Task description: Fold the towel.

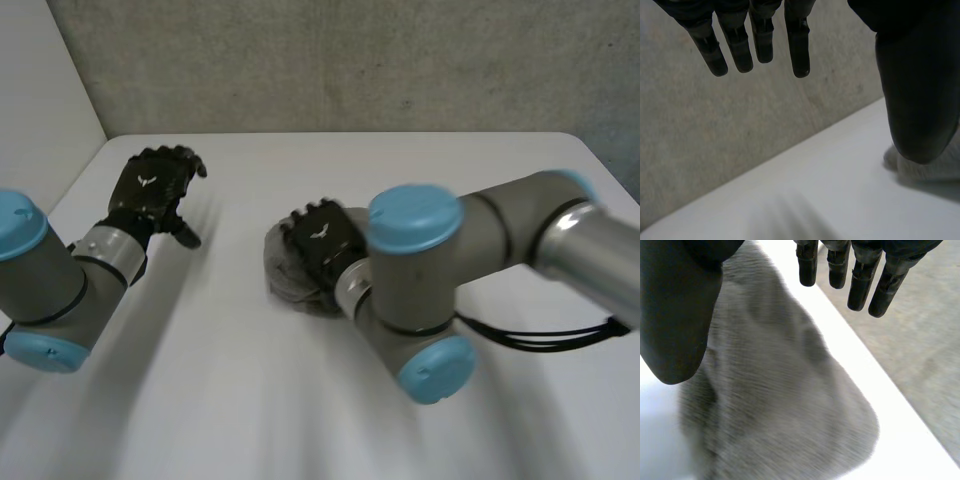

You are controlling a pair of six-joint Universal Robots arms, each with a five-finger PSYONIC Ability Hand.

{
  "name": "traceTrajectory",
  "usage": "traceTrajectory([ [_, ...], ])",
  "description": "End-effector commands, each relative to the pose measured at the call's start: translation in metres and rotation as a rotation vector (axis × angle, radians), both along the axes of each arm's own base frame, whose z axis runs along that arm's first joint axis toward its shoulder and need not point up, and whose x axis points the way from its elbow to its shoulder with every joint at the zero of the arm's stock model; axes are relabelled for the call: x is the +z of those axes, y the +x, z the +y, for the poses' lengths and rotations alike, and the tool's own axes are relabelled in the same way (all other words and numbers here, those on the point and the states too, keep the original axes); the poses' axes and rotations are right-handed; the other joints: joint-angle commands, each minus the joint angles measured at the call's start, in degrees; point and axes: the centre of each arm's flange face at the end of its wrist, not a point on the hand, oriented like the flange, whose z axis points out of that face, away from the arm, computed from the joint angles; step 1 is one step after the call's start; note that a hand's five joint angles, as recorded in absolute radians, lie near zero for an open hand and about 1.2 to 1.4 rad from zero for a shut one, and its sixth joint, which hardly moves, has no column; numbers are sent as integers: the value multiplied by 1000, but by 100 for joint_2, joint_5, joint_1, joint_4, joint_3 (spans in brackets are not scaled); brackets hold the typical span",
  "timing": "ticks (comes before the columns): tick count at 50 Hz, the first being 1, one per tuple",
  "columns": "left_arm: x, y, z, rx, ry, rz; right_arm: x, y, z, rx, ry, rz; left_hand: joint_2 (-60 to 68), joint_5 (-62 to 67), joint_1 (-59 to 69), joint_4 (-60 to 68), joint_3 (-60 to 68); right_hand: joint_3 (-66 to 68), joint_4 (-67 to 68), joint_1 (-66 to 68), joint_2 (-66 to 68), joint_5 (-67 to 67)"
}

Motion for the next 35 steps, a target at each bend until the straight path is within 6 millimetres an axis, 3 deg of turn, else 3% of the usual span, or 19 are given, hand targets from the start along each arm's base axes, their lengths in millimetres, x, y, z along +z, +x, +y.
traceTrajectory([
  [1, 25, -26, -3, -64, -76, 26, 40, -39, -13, -105, 3, -79, -260, -64, -288, -271, -256, -407, -442, -327, -357, -318],
  [3, 30, -33, -2, -79, -88, 36, 48, -54, -21, -163, 58, -154, -260, -64, -288, -271, -256, -407, -442, -327, -357, -318],
  [6, 34, -47, 4, -119, -79, 75, 49, -61, -26, -194, 88, -187, -260, -64, -288, -271, -256, -407, -442, -327, -357, -318],
  [8, 30, -63, 12, -166, -34, 120, 42, -68, -35, -235, 139, -226, -260, -64, -288, -271, -256, -407, -442, -327, -357, -318],
  [11, 26, -70, 16, -187, -7, 138, 28, -68, -40, -251, 180, -229, -260, -64, -288, -271, -256, -407, -442, -327, -357, -318],
  [18, -17, -90, 31, -237, 125, 114, -5, -63, -56, -259, 239, -212, -193, 3, -221, -204, -189, -407, -442, -327, -357, -318],
  [19, -17, -90, 31, -237, 125, 114, -14, -60, -59, -258, 258, -212, -193, 4, -221, -204, -189, -407, -442, -327, -357, -318],
  [21, -40, -93, 34, -242, 175, 88, -22, -58, -63, -262, 270, -215, -159, 37, -187, -170, -155, -407, -442, -327, -357, -318],
  [26, -67, -92, 32, -234, 200, 20, -40, -53, -72, -276, 293, -209, -159, 37, -187, -170, -155, -407, -442, -327, -357, -318],
  [31, -78, -84, 25, -211, 194, -40, -43, -50, -76, -276, 289, -211, -159, 37, -187, -170, -155, -407, -442, -327, -357, -318],
  [35, -72, -80, 21, -196, 188, -43, -34, -49, -78, -271, 272, -229, -176, 20, -204, -187, -172, -407, -442, -327, -357, -318],
])
